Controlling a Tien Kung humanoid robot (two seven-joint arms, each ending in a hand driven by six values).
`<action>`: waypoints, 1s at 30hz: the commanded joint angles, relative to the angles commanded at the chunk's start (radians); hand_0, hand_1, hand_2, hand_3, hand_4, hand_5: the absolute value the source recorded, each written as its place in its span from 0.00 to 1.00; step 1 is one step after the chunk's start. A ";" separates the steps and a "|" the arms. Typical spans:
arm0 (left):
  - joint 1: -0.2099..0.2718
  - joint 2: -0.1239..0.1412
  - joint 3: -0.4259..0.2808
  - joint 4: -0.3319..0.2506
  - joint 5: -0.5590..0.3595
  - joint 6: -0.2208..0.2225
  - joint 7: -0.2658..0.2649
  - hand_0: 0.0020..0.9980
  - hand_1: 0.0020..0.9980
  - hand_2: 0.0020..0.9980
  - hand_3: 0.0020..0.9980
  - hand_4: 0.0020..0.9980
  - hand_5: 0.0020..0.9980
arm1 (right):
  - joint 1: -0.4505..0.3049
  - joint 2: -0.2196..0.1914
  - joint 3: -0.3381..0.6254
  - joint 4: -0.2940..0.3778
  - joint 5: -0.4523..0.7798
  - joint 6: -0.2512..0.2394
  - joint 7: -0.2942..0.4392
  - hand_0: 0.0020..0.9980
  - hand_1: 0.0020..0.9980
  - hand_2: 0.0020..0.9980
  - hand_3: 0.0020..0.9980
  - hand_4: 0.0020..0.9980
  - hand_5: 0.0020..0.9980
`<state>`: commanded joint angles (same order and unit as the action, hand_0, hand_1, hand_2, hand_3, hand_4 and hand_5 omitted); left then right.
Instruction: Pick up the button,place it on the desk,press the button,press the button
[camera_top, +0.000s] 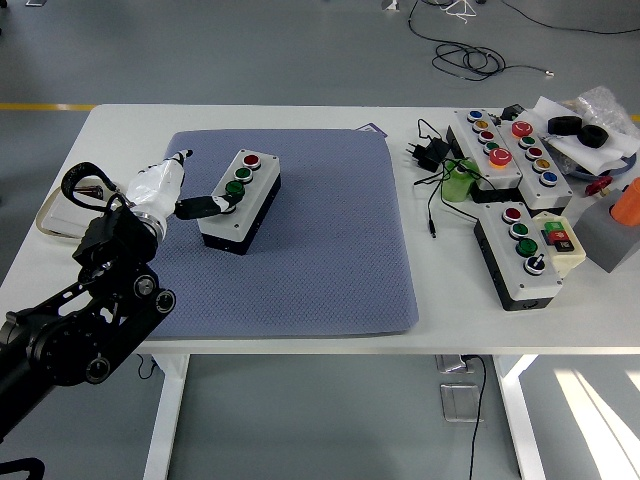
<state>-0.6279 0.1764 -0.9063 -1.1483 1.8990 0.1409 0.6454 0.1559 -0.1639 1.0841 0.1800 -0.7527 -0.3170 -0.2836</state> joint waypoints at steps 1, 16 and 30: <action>0.000 -0.002 0.001 0.001 -0.004 -0.002 0.000 0.99 1.00 1.00 1.00 1.00 0.73 | 0.000 0.000 0.000 0.000 0.000 0.000 0.000 0.79 0.80 0.82 0.75 0.41 0.48; -0.080 -0.071 0.079 0.111 -0.036 -0.005 0.000 0.88 1.00 1.00 1.00 1.00 0.71 | 0.002 -0.003 0.006 0.000 -0.001 0.000 0.002 0.79 0.80 0.82 0.75 0.41 0.48; -0.176 -0.139 0.120 0.294 0.039 -0.054 0.000 0.80 0.98 1.00 1.00 1.00 0.50 | 0.007 -0.008 0.017 0.000 -0.013 -0.001 0.003 0.79 0.80 0.82 0.75 0.41 0.48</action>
<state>-0.8035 0.0376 -0.7867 -0.8541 1.9384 0.0866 0.6454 0.1633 -0.1719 1.1013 0.1800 -0.7656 -0.3176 -0.2810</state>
